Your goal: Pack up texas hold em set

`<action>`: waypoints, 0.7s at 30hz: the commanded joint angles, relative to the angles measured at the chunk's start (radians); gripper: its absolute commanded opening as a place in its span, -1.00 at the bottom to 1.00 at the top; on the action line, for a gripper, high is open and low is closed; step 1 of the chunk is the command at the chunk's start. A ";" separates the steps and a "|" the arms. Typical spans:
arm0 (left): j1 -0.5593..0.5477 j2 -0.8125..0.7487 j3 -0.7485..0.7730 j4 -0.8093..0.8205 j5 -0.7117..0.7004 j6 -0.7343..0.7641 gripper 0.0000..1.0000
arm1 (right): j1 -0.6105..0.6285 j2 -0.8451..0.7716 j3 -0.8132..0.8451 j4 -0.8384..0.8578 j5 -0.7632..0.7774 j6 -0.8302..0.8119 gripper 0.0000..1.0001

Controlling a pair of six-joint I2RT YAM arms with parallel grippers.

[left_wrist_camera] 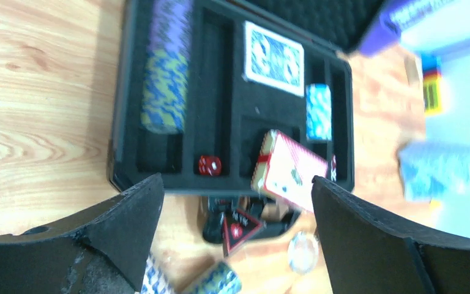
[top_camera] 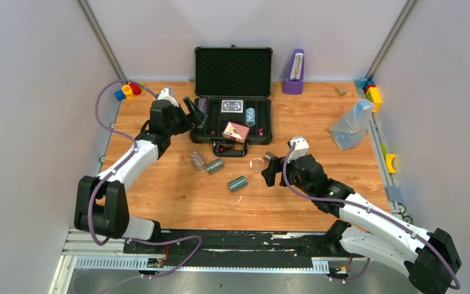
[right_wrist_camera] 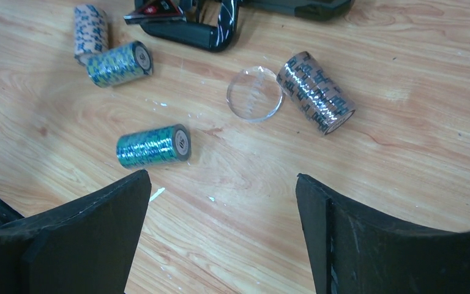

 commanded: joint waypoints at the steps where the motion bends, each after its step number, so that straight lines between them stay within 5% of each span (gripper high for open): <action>1: -0.056 -0.124 -0.082 -0.119 0.163 0.293 0.98 | -0.001 0.052 0.053 0.010 -0.021 -0.028 0.82; 6: -0.239 -0.221 -0.132 -0.198 0.104 0.433 1.00 | -0.001 0.137 0.102 -0.030 0.027 0.047 0.80; 12: -0.357 -0.285 -0.209 -0.130 0.220 0.560 1.00 | -0.001 0.130 0.129 -0.041 0.064 0.115 0.79; 21: -0.559 -0.176 -0.192 -0.112 0.113 0.703 0.97 | -0.001 -0.021 0.045 0.013 0.109 0.128 0.77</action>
